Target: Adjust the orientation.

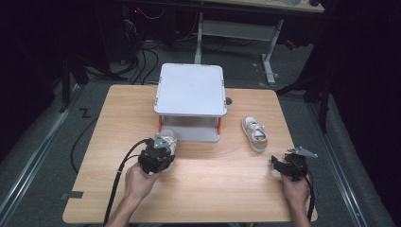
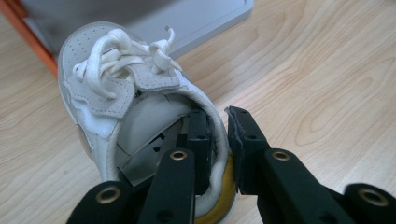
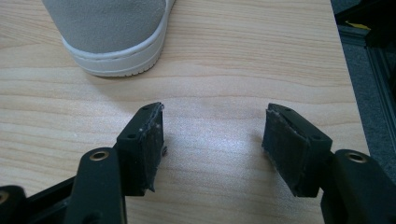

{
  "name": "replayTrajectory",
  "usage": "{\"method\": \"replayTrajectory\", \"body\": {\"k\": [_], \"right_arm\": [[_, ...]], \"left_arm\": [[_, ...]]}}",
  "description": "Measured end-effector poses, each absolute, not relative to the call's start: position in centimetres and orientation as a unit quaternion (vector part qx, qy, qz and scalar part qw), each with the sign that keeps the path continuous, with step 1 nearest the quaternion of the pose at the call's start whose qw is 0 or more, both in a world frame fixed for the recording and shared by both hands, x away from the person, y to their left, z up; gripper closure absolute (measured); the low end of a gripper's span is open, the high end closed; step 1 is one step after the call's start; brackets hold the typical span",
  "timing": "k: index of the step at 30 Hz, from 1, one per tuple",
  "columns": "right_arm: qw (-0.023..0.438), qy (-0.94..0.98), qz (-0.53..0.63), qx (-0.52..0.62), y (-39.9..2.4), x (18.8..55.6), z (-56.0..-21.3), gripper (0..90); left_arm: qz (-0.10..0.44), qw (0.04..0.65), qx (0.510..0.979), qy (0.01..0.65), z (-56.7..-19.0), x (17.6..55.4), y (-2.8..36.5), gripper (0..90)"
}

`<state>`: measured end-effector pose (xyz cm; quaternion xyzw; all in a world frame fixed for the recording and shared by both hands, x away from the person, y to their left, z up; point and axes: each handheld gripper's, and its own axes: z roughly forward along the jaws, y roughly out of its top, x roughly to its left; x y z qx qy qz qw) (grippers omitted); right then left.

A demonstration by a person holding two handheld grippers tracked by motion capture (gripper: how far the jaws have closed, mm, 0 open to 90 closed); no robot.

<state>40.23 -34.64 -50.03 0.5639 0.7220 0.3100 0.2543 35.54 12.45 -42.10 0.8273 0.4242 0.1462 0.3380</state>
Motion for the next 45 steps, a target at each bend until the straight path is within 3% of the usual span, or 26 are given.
{"method": "replayTrajectory", "body": {"k": [26, 38, 42, 45], "right_arm": [[0.255, 0.723, 0.31, 0.563, -34.7, 40.2, -50.0, 38.3], [0.254, 0.723, 0.31, 0.563, -34.7, 40.2, -50.0, 38.0], [0.254, 0.723, 0.31, 0.562, -34.7, 40.2, -50.0, 38.0], [0.254, 0.723, 0.31, 0.563, -34.7, 40.2, -50.0, 38.0]], "left_arm": [[0.106, 0.347, 0.845, 0.393, -43.8, 35.0, 5.3, 79.3], [0.106, 0.336, 0.846, 0.4, -44.6, 35.3, 3.8, 78.3], [0.098, 0.334, 0.85, 0.395, -44.8, 35.4, 3.6, 75.8], [0.087, 0.339, 0.849, 0.395, -45.0, 35.3, 3.5, 68.0]]}}
